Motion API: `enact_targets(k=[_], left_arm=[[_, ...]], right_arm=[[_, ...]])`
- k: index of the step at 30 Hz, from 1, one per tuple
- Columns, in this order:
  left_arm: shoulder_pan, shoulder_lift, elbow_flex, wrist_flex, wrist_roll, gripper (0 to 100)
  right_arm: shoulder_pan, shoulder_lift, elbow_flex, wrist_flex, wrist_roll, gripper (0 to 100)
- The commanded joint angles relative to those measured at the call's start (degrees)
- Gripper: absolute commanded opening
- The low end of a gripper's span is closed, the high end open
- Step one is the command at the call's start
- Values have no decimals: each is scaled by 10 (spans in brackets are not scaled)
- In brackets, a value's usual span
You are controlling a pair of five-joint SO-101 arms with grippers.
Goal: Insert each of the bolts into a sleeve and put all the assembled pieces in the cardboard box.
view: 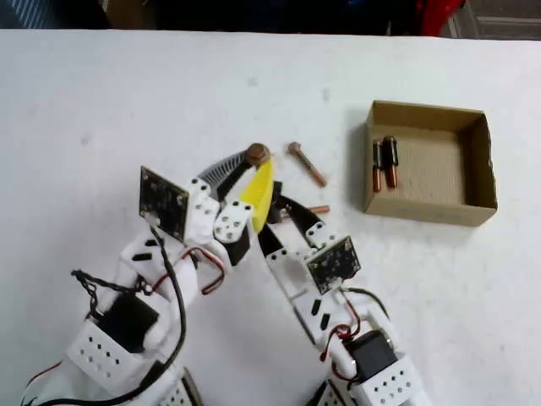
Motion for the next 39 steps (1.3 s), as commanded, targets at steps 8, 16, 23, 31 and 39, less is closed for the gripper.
enact_targets(k=[8, 16, 23, 31, 39], left_arm=[[13, -13, 35, -25, 1, 20], [13, -13, 35, 2, 55, 20], [13, -13, 49, 61, 57, 20], [12, -13, 77, 60, 57, 20], [7, -13, 80, 62, 56, 189]], right_arm=[[7, -7, 4, 0, 7, 17], [7, -7, 4, -2, 7, 17], [7, -7, 4, 0, 7, 17], [7, -7, 4, 0, 7, 17], [7, -7, 4, 0, 7, 17]])
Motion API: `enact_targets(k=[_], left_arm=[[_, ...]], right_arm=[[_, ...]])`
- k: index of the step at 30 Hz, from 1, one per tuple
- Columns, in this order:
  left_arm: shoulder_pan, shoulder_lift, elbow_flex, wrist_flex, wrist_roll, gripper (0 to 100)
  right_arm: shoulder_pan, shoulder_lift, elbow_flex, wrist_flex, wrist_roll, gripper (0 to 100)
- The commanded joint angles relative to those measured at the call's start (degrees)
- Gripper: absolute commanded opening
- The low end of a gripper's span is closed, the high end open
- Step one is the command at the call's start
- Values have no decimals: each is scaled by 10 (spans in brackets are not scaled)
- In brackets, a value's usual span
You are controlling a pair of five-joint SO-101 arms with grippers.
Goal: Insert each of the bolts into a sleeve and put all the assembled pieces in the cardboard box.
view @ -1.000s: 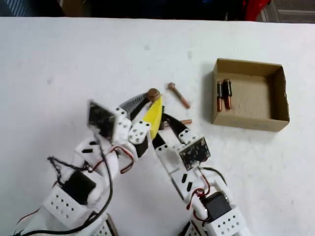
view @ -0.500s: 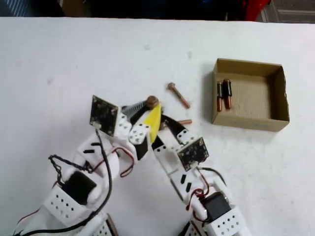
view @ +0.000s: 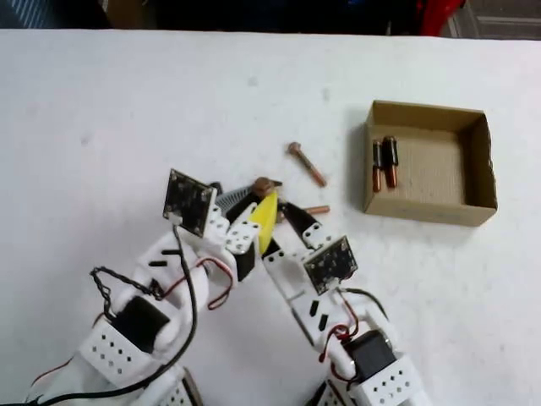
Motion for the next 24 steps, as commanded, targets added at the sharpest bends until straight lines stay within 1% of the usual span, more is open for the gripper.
enact_targets(k=[1, 3, 6, 13, 21, 24], left_arm=[[0, -8, -1, 6, 4, 234], [0, -8, -1, 6, 4, 306], [0, -8, -1, 6, 4, 360], [-47, -8, -2, 4, 4, 365], [-56, -8, -11, 2, 4, 366], [-78, -8, -37, 3, 4, 366]], right_arm=[[7, -7, 4, -1, 8, 17], [7, -7, 4, -1, 8, 17], [7, -7, 4, -1, 8, 17], [7, -7, 4, 0, 8, 17], [7, -7, 4, 0, 8, 17], [11, -7, 4, 0, 8, 17]])
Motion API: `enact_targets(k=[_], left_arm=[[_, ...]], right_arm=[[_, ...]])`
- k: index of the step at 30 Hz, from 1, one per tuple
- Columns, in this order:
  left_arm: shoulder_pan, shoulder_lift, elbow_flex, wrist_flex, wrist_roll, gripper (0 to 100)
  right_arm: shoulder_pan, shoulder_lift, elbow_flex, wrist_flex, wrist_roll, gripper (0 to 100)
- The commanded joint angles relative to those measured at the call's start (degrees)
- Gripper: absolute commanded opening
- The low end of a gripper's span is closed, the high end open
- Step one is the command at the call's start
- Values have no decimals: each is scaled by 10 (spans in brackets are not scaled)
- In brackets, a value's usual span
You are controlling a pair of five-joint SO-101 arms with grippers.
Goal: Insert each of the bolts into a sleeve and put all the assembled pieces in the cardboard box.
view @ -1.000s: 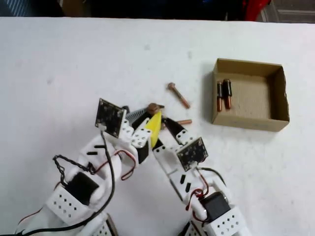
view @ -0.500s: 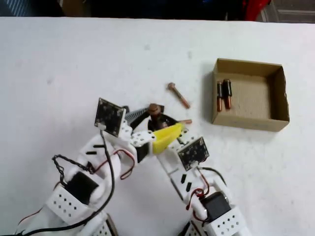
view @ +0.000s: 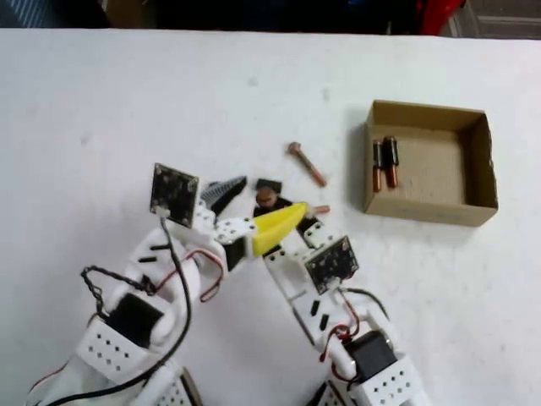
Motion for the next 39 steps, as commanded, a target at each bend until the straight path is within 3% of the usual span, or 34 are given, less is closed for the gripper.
enact_targets(k=[1, 7, 18, 20, 28, 34, 39], left_arm=[[-29, -8, -49, 0, 6, 366], [-65, -9, -91, 12, 4, 365], [-112, -215, -127, 249, 2, 363], [-121, -240, -127, 275, -3, 325], [-165, -252, -127, 370, -72, 15], [-182, -254, -112, 457, -79, 22], [-182, -254, -15, 441, -93, 22]], right_arm=[[13, -7, 4, -1, 7, 17], [36, -7, 4, -1, 7, 17], [36, -7, 4, 30, 6, 17], [36, -7, 4, 31, 6, 17], [90, -7, 4, 31, 7, 17], [128, -7, -33, 99, 7, 17], [182, -7, -120, 240, 8, 17]])
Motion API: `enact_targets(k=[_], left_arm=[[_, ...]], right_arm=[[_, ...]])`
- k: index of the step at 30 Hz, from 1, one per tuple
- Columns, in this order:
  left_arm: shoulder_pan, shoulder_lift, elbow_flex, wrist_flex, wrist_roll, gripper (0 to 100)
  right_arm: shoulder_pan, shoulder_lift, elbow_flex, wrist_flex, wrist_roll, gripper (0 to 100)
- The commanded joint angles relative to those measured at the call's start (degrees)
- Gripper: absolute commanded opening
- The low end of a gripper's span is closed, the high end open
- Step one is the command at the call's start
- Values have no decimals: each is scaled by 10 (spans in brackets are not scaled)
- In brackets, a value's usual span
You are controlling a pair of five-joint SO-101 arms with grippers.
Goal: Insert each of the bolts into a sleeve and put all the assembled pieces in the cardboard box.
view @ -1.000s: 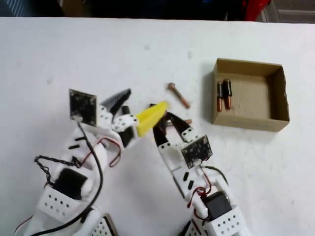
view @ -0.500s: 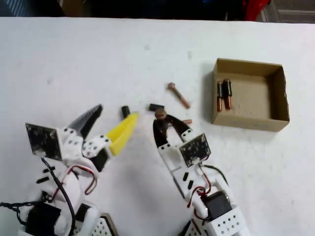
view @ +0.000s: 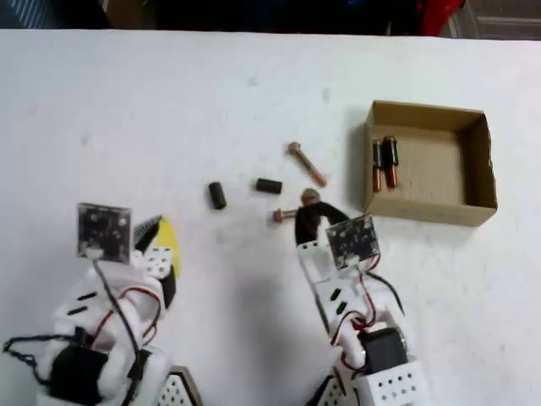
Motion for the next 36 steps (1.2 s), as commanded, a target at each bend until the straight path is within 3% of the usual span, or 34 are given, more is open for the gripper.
enact_targets(k=[1, 7, 13, 28, 36], left_arm=[[-3, -6, 50, -16, -29, 22], [-15, -6, 123, -20, -42, 22], [-69, -6, 201, -88, -42, 22], [-80, -6, 276, -116, -58, 23], [-80, -6, 280, -113, -70, 23]], right_arm=[[46, -7, -82, 74, 8, 17], [108, -6, -130, 109, 70, 17], [156, -6, -157, 114, 76, 17], [181, -2, -189, 112, 91, 16], [246, 186, -316, 112, 98, 16]])
